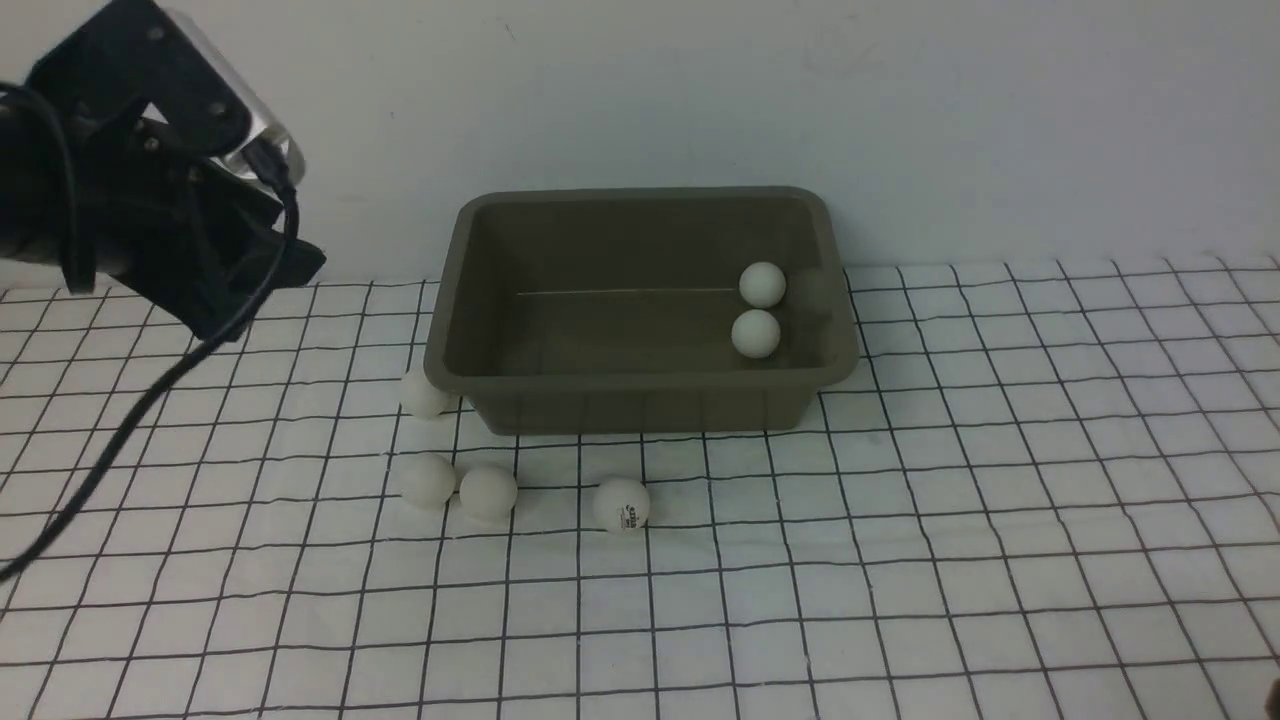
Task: Put the table tennis balls into the box on the white checkered tablecloth.
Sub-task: 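Reach for and grasp a ping pong ball on the table beside the basket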
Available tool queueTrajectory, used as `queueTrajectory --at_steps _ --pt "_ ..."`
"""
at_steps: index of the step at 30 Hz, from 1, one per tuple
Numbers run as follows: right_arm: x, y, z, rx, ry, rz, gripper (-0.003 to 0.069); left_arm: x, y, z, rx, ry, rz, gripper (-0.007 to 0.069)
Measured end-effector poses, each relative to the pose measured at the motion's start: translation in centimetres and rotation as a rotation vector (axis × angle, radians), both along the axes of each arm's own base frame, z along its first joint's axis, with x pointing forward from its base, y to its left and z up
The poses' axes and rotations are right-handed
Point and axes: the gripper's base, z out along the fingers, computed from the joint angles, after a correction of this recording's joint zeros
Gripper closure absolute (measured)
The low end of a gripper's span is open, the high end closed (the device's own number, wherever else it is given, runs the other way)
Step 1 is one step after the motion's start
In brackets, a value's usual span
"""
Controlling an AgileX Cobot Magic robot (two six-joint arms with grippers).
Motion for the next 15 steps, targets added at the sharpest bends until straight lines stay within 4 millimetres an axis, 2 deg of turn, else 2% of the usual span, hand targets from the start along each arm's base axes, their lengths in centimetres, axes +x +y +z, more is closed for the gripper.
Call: queueTrajectory --at_steps 3,4,10,15 --pt "0.0 0.0 0.0 0.0 0.0 0.0 0.0143 1.7 0.9 -0.7 0.015 0.054 -0.03 0.0314" --pt "0.0 0.0 0.0 0.0 0.0 0.0 0.0143 2.9 1.9 -0.8 0.011 0.086 -0.039 0.0312" --pt "0.0 0.0 0.0 0.0 0.0 0.0 0.0143 5.2 4.1 -2.5 0.049 0.119 -0.086 0.0248" --pt "0.0 0.0 0.0 0.0 0.0 0.0 0.0144 7.1 4.4 -5.9 0.068 0.146 -0.151 0.0172"
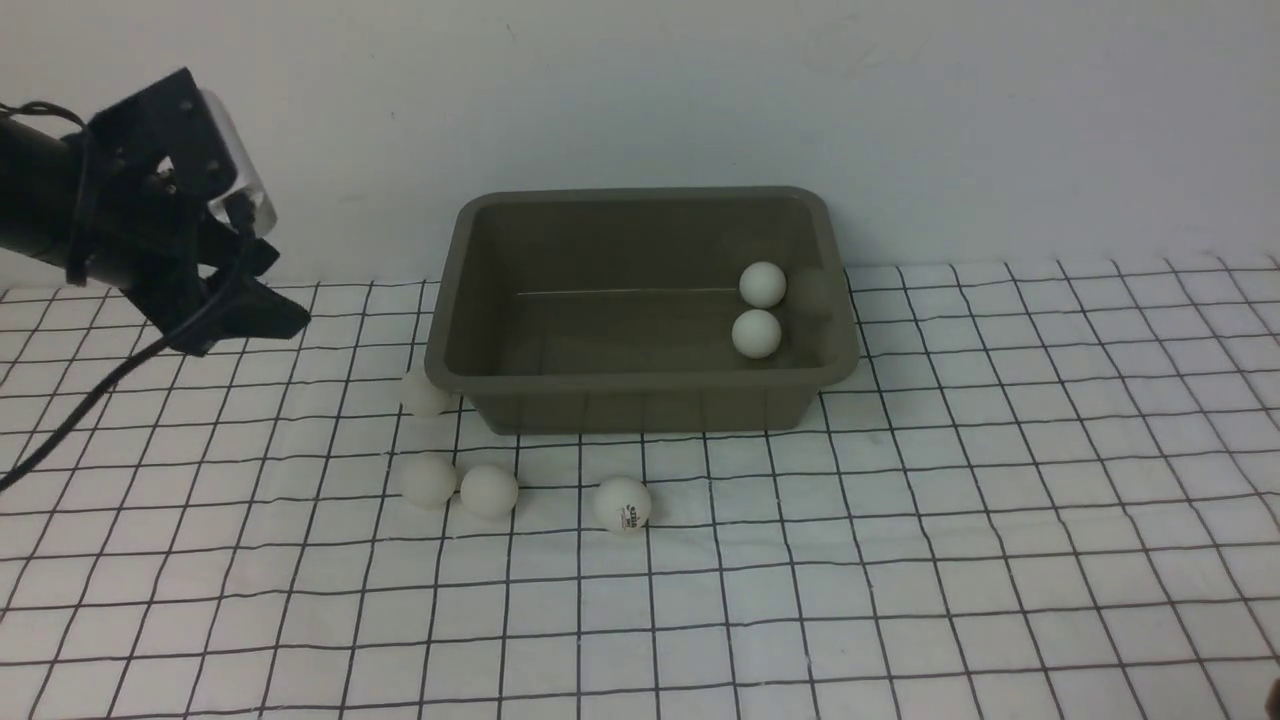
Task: Put the table tennis balls into the box on the white checkered tablecloth.
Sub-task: 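Reach for and grasp a ping pong ball on the table beside the basket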
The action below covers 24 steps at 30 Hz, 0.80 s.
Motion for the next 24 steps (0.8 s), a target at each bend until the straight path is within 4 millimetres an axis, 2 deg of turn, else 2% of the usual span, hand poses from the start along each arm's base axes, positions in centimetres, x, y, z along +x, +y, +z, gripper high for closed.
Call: queueTrajectory --at_steps 7,16,20,24 --pt "0.0 0.0 0.0 0.0 0.0 0.0 0.0144 2.4 0.2 -2.8 -0.082 -0.018 0.084 0.0165" --pt "0.0 0.0 0.0 0.0 0.0 0.0 0.0144 4.7 0.2 -8.9 -0.115 -0.004 0.022 0.0164" --pt "0.0 0.0 0.0 0.0 0.0 0.0 0.0144 5.5 -0.2 -9.8 -0.12 -0.005 0.004 0.0164" --pt "0.0 0.0 0.0 0.0 0.0 0.0 0.0144 6.8 -2.0 -10.1 -0.123 -0.018 -0.039 0.0164"
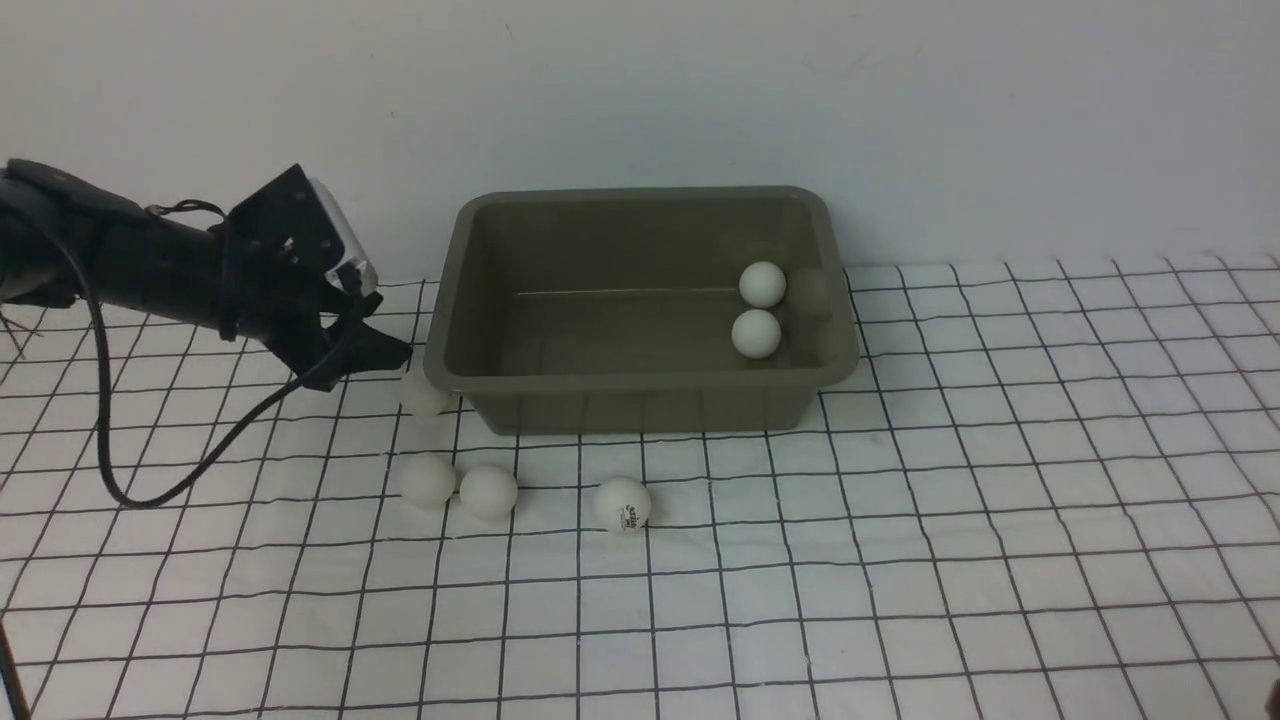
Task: Put the table tennis balls into the box on the white checkered tablecloth.
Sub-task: 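Reach for and grasp a ping pong ball on the table beside the basket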
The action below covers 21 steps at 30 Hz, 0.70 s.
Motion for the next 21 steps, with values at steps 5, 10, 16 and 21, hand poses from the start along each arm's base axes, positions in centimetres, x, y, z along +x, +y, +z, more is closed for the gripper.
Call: queueTrajectory --at_steps 5,10,16,21 --pt "0.0 0.0 0.0 0.0 0.0 0.0 0.0144 0.7 -1.1 -0.7 0.006 0.042 -0.031 0.0164" --pt "0.0 0.0 0.0 0.0 0.0 0.0 0.0144 0.8 -0.9 -0.9 0.048 0.071 -0.039 0.0164" --pt "0.0 0.0 0.0 0.0 0.0 0.0 0.0144 0.6 -1.1 -0.9 0.039 0.089 -0.056 0.0164" --pt "0.0 0.0 0.0 -0.001 0.0 0.0 0.0144 0.7 -1.2 -2.1 0.024 0.13 -0.049 0.0164"
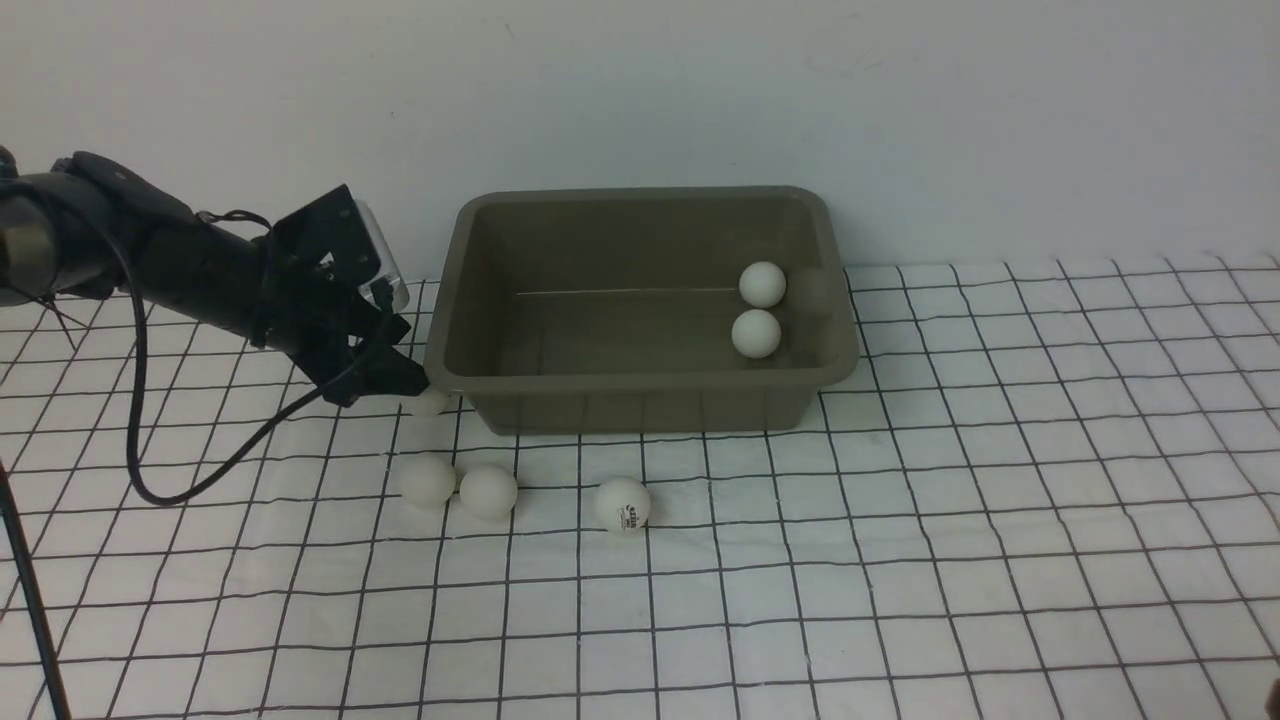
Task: Put the table tennis balls into the box on the white checkered tablecloth.
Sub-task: 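Reach for and grasp a ping pong ball on the table beside the basket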
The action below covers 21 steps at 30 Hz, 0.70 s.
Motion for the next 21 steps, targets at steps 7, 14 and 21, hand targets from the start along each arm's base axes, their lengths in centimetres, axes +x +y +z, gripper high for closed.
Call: queueTrajectory --at_steps 7,14,21 --pt "0.0 0.0 0.0 0.0 0.0 0.0 0.0144 0.1 -0.1 -0.7 -0.02 0.021 0.01 0.0164" --pt "0.0 0.0 0.0 0.0 0.0 0.0 0.0144 0.3 0.0 -2.5 -0.028 0.051 0.026 0.0164" --pt "0.0 0.0 0.0 0.0 0.0 0.0 0.0144 0.7 0.2 -2.7 -0.004 0.025 0.061 0.0288"
